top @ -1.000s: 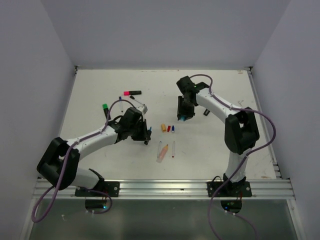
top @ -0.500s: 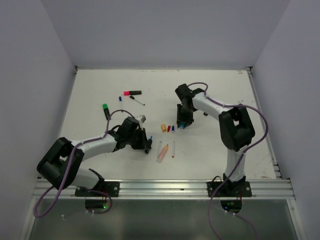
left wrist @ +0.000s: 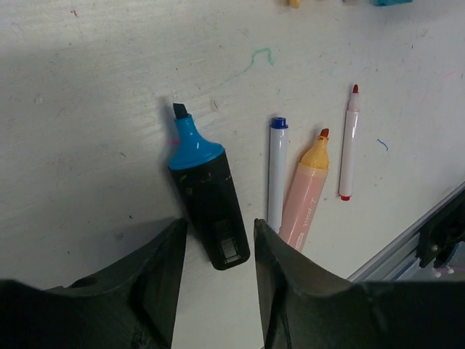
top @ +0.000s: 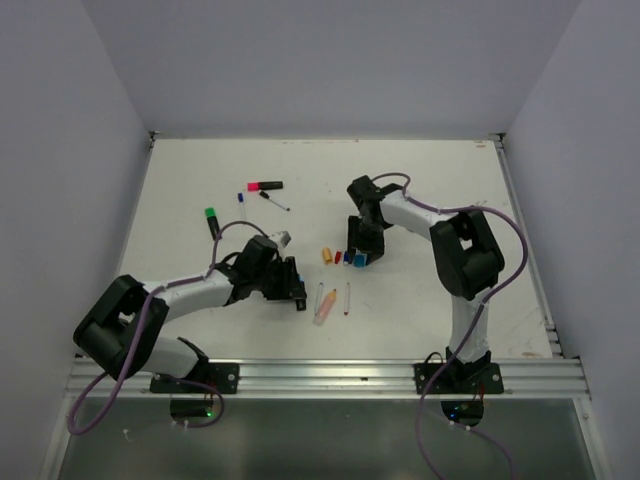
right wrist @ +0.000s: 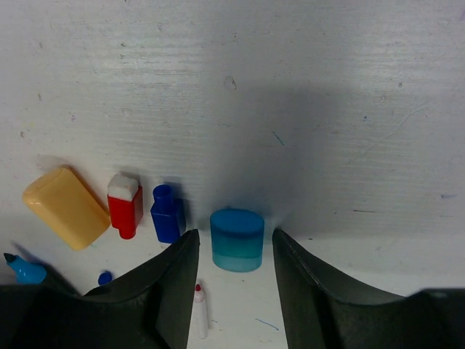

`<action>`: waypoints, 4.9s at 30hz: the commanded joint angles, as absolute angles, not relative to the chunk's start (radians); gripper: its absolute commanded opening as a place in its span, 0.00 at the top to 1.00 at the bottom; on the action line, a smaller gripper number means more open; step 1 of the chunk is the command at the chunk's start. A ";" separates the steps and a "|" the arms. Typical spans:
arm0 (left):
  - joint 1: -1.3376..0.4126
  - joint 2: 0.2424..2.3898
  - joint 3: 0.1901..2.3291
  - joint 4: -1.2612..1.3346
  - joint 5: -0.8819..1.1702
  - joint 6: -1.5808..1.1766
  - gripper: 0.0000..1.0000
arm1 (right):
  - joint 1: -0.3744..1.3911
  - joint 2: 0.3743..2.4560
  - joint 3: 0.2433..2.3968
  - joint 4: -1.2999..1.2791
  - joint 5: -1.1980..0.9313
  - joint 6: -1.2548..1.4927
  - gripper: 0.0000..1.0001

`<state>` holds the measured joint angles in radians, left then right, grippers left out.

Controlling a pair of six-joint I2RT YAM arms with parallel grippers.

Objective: Open the pen caps

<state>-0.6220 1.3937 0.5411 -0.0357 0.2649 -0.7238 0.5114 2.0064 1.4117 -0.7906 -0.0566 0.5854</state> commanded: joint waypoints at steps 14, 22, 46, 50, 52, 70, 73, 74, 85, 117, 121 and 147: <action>-0.623 1.243 0.609 -0.216 0.176 -0.643 0.36 | 0.442 1.911 1.638 -0.879 0.035 0.589 0.20; -0.623 1.238 0.774 -0.293 0.155 -0.543 0.31 | 0.264 1.936 1.706 -0.914 0.145 0.617 0.08; -0.577 1.281 0.819 -0.265 0.284 -0.445 0.30 | 0.080 2.284 1.968 -0.907 0.238 0.557 0.20; -0.543 1.295 0.822 -0.270 0.305 -0.426 0.30 | 0.072 2.307 1.957 -0.893 0.230 0.532 0.24; -0.532 1.301 0.824 -0.270 0.311 -0.419 0.30 | 0.071 2.307 1.925 -0.874 0.230 0.520 0.27; -0.514 1.335 0.913 -0.239 0.428 -0.446 0.32 | 0.087 2.165 1.783 -0.775 0.121 0.506 1.00; -0.514 1.353 0.946 -0.212 0.474 -0.482 0.32 | 0.112 2.088 1.761 -0.813 0.063 0.535 1.00; -0.514 1.359 0.968 -0.204 0.495 -0.498 0.31 | 0.138 2.065 1.744 -0.818 0.034 0.541 1.00; -0.534 1.430 1.017 -0.044 0.569 -0.672 0.28 | 0.325 1.682 1.435 -0.769 -0.167 0.673 1.00; -0.666 1.446 1.002 0.055 0.466 -0.761 0.13 | 0.451 1.520 1.385 -0.792 -0.212 0.730 1.00; -0.690 1.468 1.014 0.061 0.439 -0.761 0.15 | 0.453 1.531 1.405 -0.785 -0.218 0.774 1.00; -0.744 1.568 1.097 0.002 0.430 -0.739 0.96 | 0.472 1.528 1.427 -0.769 -0.236 0.787 0.83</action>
<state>-0.7376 1.5673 1.0515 -0.0185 0.4324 -0.7540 0.4603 1.5459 1.4059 -0.7654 -0.2012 0.8127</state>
